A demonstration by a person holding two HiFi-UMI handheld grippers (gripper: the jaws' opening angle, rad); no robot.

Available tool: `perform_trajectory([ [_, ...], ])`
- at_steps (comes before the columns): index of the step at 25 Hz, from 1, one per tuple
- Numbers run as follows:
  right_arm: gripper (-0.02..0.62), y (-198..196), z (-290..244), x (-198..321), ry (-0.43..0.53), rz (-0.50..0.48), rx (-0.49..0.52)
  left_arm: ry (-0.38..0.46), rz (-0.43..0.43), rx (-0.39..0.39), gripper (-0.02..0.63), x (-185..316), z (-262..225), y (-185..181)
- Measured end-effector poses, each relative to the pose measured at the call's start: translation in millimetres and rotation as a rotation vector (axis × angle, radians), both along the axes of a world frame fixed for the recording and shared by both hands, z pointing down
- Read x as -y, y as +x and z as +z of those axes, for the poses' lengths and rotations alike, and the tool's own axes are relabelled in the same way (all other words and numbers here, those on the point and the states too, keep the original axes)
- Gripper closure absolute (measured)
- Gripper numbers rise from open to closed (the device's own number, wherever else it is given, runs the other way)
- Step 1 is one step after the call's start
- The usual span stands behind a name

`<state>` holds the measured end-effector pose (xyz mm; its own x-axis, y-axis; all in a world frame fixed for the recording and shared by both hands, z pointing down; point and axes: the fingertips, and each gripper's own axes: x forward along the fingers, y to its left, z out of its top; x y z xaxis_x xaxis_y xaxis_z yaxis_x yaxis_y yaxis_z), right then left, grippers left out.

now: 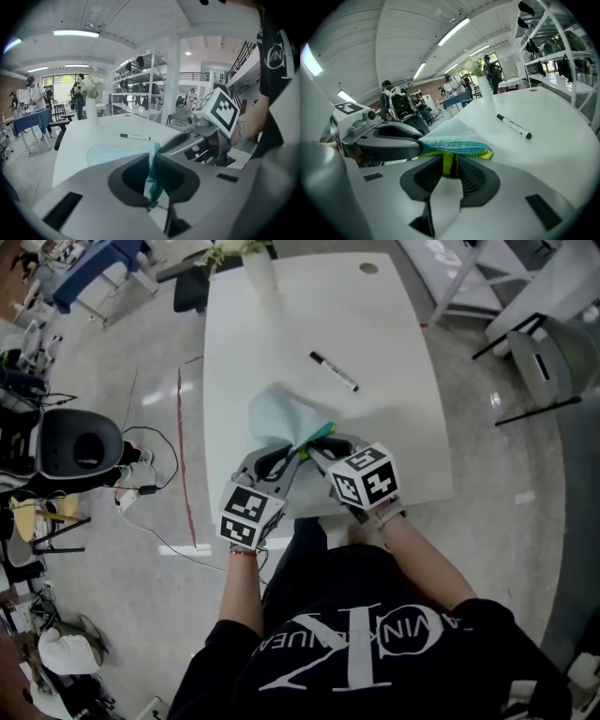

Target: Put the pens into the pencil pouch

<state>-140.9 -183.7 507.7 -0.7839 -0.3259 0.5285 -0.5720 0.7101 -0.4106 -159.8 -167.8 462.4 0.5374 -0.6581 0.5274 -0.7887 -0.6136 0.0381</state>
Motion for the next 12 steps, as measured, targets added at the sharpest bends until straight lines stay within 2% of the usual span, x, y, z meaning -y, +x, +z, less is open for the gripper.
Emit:
perform_trajectory([
  [3, 0.429, 0, 1, -5, -0.008, -0.031, 0.004, -0.013, -0.022, 0.010, 0.561, 1, 4, -4],
  [12, 0.420, 6, 0, -13, -0.014, -0.054, 0.022, -0.038, -0.087, 0.011, 0.561, 5, 11, -19],
])
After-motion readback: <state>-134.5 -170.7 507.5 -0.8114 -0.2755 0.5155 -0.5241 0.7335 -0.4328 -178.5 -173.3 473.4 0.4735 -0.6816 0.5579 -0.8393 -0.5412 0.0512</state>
